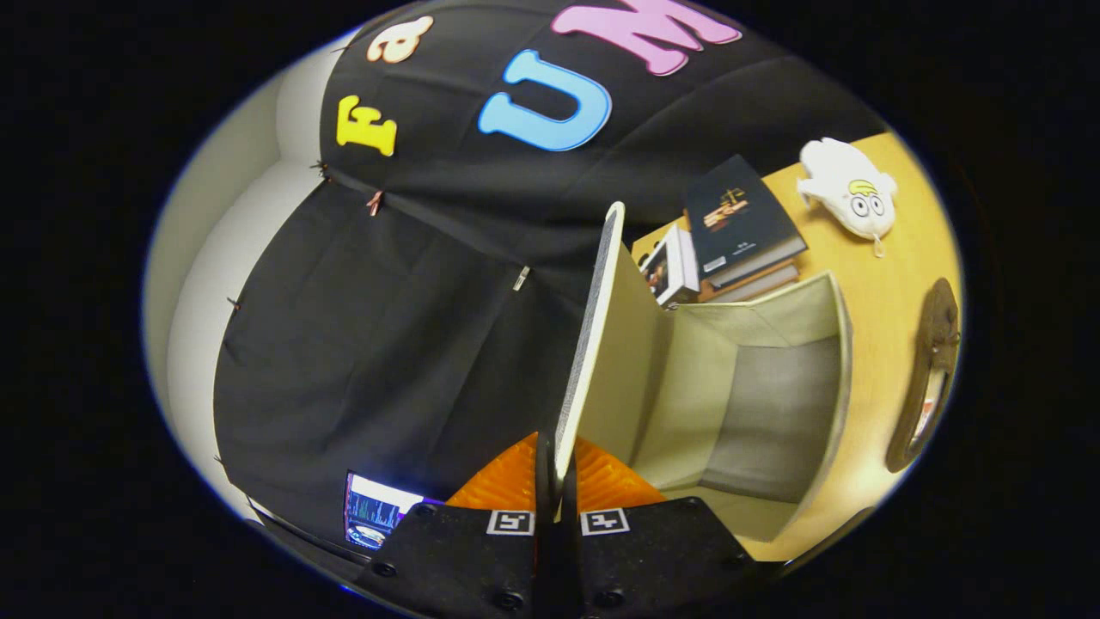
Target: Open the storage box then place both shoes into the box .Put the left shoe in first, then the right shoe, with the right side of both shoes facing outward in a uniform manner.
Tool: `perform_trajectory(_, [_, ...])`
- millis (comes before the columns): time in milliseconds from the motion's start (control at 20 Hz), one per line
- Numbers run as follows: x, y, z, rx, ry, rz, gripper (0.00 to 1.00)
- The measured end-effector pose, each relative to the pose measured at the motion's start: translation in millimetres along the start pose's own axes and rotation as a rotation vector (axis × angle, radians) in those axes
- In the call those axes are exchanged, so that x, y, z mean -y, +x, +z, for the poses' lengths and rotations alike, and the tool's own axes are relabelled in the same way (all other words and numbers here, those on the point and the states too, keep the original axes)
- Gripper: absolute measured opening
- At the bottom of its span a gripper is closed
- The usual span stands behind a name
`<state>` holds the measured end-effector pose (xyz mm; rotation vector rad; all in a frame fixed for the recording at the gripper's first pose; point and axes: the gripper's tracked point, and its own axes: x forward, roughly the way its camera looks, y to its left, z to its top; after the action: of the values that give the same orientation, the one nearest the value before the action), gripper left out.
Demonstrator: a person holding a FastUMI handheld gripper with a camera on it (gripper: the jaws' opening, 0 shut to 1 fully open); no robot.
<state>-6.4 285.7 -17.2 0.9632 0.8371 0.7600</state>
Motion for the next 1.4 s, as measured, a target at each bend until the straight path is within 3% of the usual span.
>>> perform_trajectory(250, [-39, 68, -28, -0.066, -0.064, -0.003, 0.05])
perform_trajectory(500, [-41, 133, -63, -0.116, -0.107, -0.068, 0.05])
perform_trajectory(750, [-44, 165, -76, -0.11, -0.122, -0.097, 0.1])
perform_trajectory(800, [-46, 164, -73, -0.101, -0.137, -0.1, 0.14])
perform_trajectory(950, [-45, 149, -59, -0.034, -0.219, -0.127, 0.97])
perform_trajectory(1200, [-45, 93, -14, 0.096, -0.343, -0.159, 0.98])
perform_trajectory(1400, [-24, 29, 35, 0.235, -0.374, -0.245, 0.98])
